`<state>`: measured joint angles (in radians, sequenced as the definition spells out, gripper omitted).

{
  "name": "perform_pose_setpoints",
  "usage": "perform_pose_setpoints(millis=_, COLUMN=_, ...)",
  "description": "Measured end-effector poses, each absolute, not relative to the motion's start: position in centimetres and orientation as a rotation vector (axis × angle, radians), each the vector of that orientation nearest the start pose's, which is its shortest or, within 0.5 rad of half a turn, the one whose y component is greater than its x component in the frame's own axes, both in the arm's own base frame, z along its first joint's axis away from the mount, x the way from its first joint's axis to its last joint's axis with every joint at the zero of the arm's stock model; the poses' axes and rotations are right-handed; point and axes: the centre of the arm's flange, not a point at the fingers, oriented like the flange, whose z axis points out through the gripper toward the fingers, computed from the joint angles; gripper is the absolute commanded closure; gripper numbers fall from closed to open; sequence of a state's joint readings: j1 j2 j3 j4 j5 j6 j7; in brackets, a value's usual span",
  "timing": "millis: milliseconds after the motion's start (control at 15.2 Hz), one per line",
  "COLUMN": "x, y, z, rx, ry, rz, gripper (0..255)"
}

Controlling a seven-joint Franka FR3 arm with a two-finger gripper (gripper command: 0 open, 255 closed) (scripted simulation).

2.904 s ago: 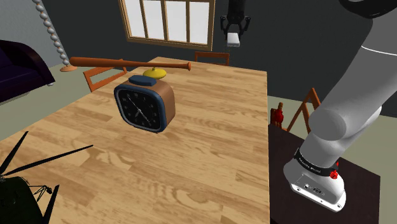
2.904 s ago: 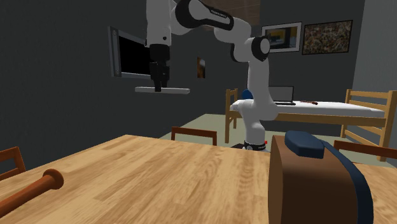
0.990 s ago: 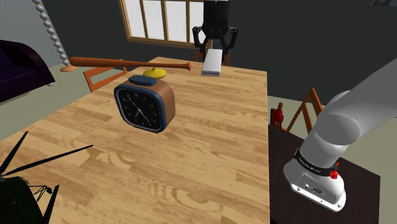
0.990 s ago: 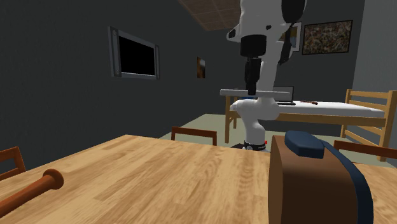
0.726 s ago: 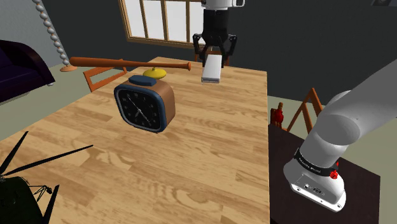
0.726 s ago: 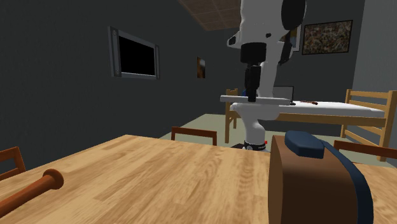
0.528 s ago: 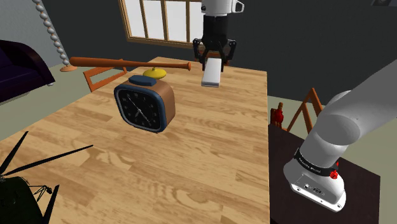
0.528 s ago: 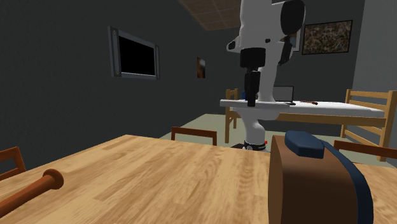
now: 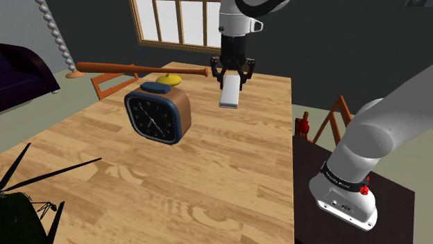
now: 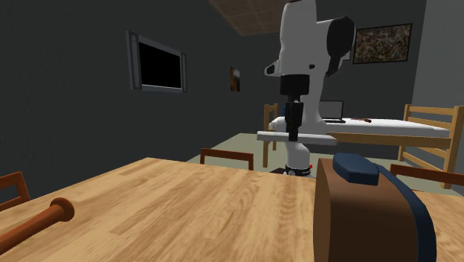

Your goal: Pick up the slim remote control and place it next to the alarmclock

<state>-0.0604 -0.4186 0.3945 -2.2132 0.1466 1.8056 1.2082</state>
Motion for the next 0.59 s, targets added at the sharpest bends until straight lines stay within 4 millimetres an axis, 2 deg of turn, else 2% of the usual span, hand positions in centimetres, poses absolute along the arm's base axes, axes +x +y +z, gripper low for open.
perform_pose_setpoints(millis=594, x=40.3, y=17.1, z=48.2, rx=-2.818, ry=1.435, rz=0.002, gripper=255)
